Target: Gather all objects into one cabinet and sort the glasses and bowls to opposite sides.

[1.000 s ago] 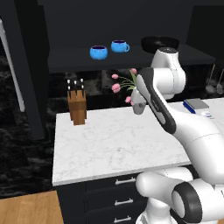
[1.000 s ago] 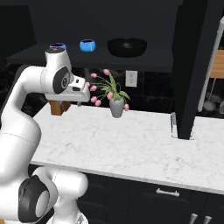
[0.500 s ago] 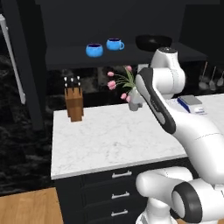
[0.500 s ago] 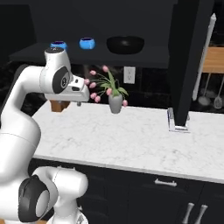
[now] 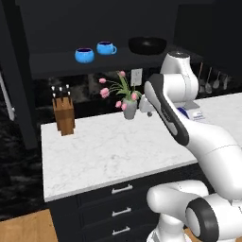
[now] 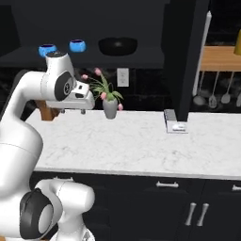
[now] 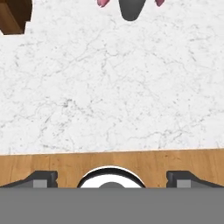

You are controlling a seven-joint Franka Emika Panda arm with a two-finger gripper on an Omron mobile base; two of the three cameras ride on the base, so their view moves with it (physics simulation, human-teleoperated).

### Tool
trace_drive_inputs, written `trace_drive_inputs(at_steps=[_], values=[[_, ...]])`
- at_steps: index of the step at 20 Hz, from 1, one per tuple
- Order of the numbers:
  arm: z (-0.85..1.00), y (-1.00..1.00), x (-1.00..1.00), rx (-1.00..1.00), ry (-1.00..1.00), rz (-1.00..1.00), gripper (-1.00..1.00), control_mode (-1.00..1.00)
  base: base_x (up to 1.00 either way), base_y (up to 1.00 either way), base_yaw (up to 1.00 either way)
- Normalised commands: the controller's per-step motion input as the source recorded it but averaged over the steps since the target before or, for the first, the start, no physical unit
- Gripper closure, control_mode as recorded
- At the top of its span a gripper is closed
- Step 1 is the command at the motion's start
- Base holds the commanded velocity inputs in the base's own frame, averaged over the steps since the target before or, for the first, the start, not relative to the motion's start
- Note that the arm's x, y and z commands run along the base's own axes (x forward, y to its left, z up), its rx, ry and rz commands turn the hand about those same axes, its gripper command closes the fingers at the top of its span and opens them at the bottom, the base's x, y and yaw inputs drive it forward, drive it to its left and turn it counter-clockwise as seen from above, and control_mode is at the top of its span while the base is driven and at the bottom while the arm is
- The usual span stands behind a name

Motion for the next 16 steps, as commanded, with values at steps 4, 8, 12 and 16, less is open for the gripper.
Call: trace_drive_inputs(at_steps=[4,8,12,16], values=[[0.0,0.0,0.0,0.0,0.0,0.0,-1.0,1.0,-0.23,0.0,-0.39],[0.0,0.0,0.0,0.0,0.0,0.0,-1.0,1.0,-0.28,0.0,-0.41],[0.0,0.0,0.0,0.0,0.0,0.0,-1.0,1.0,-0.44,0.0,-0.4],[0.0,0.0,0.0,0.0,0.0,0.0,-1.0,1.0,-0.59,0.0,-0.36]])
